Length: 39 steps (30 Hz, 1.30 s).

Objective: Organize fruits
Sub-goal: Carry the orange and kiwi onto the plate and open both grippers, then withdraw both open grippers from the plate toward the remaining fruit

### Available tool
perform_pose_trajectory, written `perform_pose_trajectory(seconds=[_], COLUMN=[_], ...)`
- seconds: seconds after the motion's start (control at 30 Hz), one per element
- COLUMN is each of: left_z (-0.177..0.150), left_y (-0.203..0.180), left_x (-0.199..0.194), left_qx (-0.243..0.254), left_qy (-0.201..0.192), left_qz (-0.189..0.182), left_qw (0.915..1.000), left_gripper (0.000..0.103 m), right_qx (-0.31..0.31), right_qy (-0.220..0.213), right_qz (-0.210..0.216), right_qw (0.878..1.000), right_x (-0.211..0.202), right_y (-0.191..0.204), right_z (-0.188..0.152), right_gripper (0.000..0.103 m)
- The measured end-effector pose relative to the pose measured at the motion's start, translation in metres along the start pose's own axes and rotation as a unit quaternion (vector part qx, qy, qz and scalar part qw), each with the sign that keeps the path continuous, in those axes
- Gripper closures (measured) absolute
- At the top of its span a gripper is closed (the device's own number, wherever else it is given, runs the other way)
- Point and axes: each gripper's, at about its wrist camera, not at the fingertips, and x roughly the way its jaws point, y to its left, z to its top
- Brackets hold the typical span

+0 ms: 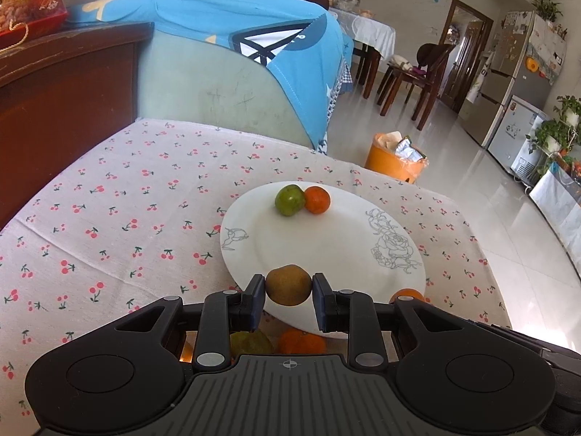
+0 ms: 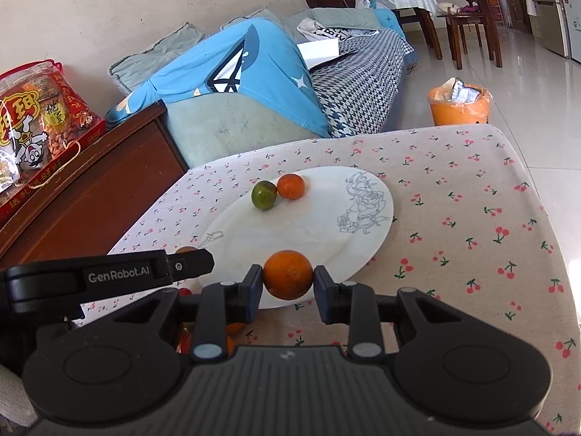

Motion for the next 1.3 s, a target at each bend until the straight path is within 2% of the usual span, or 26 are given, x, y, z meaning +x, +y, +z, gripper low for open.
perform_pose_trajectory(seconds=[0.4,0.47,0.57,0.63,1.03,1.3], left_z=[0.002,0.003,0.003,0.003,-0.003,-0.016], left_y=[0.002,0.002,0.001,0.002,0.009,0.020], left_x=[0.012,0.010,0.007,0.004,-0.025,-0.044], left_qx=[-0.011,-0.013,-0.012,-0.014,-0.008,-0.021], left_qy=[0.001,-0.001,-0.004,-0.005,-0.013,-0.011], left_qz=[0.005,0.007,0.009,0.010,0.029,0.036], left_qw=[0.9999,0.9999,0.9999,0.9998,0.9995,0.9991], left_gripper=[0.075,0.070,0.068,0.061,0.044,0.042], right_qx=[0.013,0.012,0.010,0.010,-0.018,-0.036], right_qy=[-0.001,-0.001,-0.001,-0.001,0.004,0.018], right_qz=[-0.001,-0.001,-0.001,-0.001,0.001,0.005], right_qw=[1.000,1.000,1.000,1.000,1.000,0.999], right_x=[0.011,0.010,0.009,0.009,-0.004,-0.015], right_y=[-0.003,-0.002,-0.001,-0.001,0.011,0.018], right_z=[0.000,0.000,0.000,0.000,-0.005,-0.014], right_gripper=[0.069,0.069,0.069,0.069,0.069,0.069])
